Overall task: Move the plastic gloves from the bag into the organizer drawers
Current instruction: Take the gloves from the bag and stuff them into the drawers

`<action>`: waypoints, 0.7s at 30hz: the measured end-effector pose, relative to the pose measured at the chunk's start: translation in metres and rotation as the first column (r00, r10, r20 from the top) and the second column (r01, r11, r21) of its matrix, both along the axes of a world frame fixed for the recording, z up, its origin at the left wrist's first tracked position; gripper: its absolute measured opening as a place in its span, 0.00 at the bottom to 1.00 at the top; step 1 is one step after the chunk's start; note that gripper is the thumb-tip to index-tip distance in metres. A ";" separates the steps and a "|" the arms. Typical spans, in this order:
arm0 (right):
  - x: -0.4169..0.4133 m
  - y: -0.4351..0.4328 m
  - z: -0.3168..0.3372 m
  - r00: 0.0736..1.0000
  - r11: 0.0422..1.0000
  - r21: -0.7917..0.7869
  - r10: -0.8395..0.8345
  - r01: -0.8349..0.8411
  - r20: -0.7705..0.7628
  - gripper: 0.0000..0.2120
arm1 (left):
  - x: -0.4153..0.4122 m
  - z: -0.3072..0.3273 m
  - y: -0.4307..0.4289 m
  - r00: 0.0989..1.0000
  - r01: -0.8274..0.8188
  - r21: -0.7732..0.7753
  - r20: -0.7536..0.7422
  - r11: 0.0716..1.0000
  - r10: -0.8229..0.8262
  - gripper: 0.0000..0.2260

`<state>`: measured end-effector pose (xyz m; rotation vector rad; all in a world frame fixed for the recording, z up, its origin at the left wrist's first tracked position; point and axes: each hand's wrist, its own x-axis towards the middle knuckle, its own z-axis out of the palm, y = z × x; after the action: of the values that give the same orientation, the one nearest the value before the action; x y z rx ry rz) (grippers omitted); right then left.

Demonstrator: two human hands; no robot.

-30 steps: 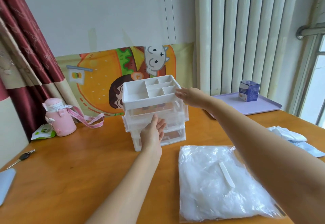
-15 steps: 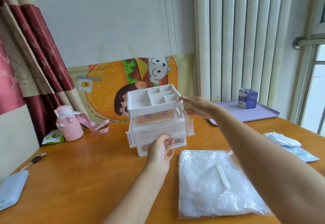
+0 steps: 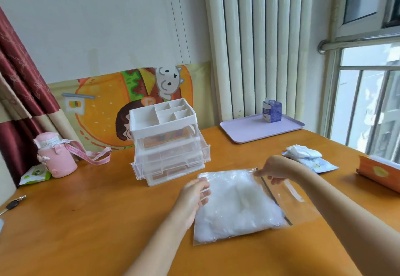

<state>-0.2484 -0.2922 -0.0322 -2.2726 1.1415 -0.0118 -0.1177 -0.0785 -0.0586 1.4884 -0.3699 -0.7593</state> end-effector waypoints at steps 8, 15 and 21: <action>-0.022 0.002 -0.047 0.994 0.998 0.045 -0.057 0.053 0.098 0.15 | -0.024 -0.045 -0.017 0.559 0.069 0.656 0.598 0.751 -0.574 0.28; -0.047 0.010 -0.054 0.675 0.627 0.648 -0.250 -0.433 0.694 0.12 | -0.011 -0.063 -0.017 0.479 0.007 0.720 0.607 0.694 -0.634 0.29; -0.045 0.013 -0.059 0.815 0.808 0.414 0.135 -0.420 0.563 0.12 | -0.006 -0.068 -0.020 0.463 -0.007 0.726 0.612 0.688 -0.641 0.29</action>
<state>-0.2934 -0.2793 -0.0907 -1.7623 0.4279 -0.1567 -0.1238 -0.0988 -0.1263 2.4898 -1.3239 -0.3959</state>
